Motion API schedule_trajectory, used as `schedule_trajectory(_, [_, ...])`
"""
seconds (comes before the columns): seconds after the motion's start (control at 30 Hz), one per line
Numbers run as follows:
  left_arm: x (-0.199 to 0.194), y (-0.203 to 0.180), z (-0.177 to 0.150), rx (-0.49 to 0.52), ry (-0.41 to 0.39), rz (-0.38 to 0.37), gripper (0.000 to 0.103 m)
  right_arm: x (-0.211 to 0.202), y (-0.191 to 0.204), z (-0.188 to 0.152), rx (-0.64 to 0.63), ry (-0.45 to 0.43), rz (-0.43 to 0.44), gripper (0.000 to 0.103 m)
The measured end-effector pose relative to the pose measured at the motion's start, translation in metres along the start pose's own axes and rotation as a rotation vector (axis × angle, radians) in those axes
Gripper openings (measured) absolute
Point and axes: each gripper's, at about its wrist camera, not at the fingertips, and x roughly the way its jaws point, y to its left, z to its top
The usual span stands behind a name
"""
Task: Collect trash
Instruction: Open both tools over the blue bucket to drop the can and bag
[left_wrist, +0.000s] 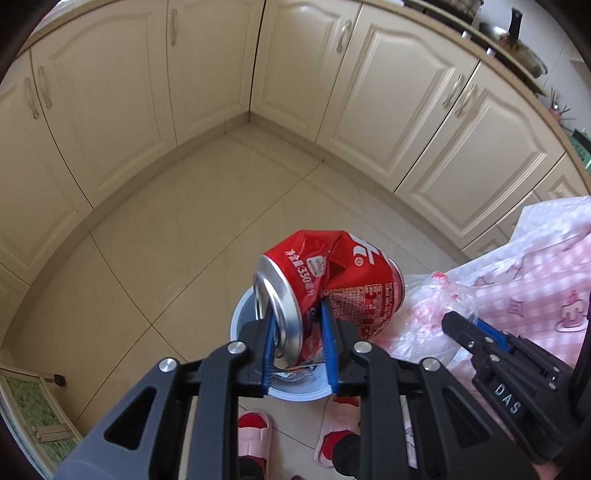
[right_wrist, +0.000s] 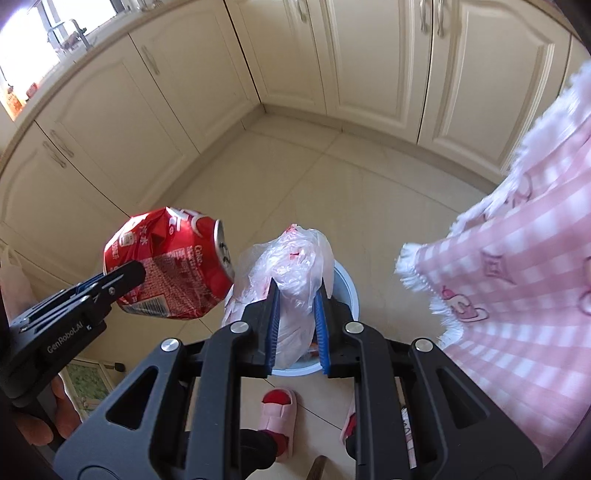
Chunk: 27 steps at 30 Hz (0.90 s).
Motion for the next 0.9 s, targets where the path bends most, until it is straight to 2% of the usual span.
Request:
schedule_trajectory(0.3, [0.04, -0.01, 0.005, 0.006, 0.064, -0.049, 0.024, 0.041, -0.018, -0.009, 0.045, 0.073, -0.007, 0.017])
schedule_trajectory(0.37, [0.046, -0.012, 0.006, 0.012, 0.084, -0.054, 0.044, 0.047, -0.021, -0.011, 0.055, 0.087, -0.01, 0.018])
schedule_trajectory(0.43, [0.049, -0.013, 0.005, 0.026, 0.084, -0.032, 0.048, 0.051, -0.024, -0.012, 0.063, 0.098, -0.009, 0.018])
schedule_trajectory(0.7, [0.048, -0.003, -0.006, 0.007, 0.116, -0.023, 0.049, 0.062, -0.026, -0.018, 0.078, 0.125, -0.006, 0.018])
schedule_trajectory(0.77, [0.045, 0.003, -0.007, -0.007, 0.114, -0.016, 0.053, 0.063, -0.026, -0.02, 0.082, 0.129, -0.001, 0.018])
schedule_trajectory(0.9, [0.039, 0.014, -0.01, -0.034, 0.106, -0.003, 0.054, 0.069, -0.025, -0.018, 0.082, 0.132, 0.007, 0.018])
